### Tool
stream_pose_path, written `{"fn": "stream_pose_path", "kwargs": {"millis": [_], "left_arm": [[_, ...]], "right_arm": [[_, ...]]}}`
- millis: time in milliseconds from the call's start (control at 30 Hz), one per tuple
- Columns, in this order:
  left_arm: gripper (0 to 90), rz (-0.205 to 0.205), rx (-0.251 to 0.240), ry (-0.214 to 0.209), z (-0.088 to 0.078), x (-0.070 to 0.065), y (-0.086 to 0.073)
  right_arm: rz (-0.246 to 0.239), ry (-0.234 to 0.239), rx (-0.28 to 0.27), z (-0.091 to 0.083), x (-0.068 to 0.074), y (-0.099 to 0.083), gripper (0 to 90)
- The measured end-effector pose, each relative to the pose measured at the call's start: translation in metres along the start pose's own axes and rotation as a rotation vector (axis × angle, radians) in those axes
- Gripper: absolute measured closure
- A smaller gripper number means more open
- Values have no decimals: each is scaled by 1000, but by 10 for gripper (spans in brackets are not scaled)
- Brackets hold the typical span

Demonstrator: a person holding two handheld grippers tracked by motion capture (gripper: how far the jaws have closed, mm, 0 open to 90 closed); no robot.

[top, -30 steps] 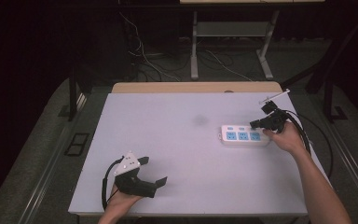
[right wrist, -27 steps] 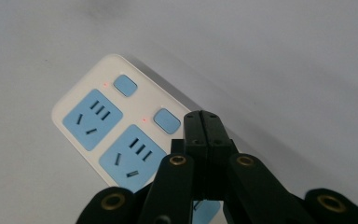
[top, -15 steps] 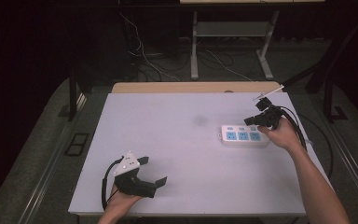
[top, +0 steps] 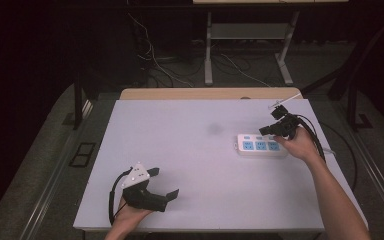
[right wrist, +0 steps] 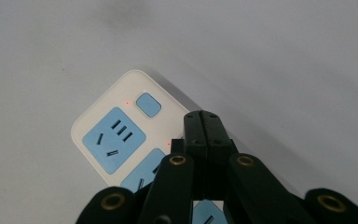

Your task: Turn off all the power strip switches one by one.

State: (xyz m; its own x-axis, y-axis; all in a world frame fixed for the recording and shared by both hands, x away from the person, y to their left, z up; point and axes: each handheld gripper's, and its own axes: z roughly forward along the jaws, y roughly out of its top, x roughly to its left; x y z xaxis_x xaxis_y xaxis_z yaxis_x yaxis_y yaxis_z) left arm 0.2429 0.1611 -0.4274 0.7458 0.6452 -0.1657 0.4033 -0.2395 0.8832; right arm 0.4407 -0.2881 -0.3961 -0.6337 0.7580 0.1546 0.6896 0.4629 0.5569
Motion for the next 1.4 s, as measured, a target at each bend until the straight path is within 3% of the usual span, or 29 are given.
{"fn": "stream_pose_path", "kwargs": {"millis": [567, 867, 1167, 1333, 1400], "left_arm": [[0, 0, 1, 2, 0, 0, 0], [0, 5, 4, 1, 0, -1, 0], [0, 10, 6, -1, 0, -1, 0], [0, 1, 1, 4, 0, -1, 0], [0, 0, 2, 5, 0, -1, -1]], "right_arm": [[-15, -3, 44, 15, 3, 0, 900], [-12, -1, 35, 16, 3, -1, 900], [27, 29, 6, 15, -2, -6, 900], [31, 47, -5, 16, -2, -8, 900], [12, 33, -5, 16, 0, -7, 900]]}}
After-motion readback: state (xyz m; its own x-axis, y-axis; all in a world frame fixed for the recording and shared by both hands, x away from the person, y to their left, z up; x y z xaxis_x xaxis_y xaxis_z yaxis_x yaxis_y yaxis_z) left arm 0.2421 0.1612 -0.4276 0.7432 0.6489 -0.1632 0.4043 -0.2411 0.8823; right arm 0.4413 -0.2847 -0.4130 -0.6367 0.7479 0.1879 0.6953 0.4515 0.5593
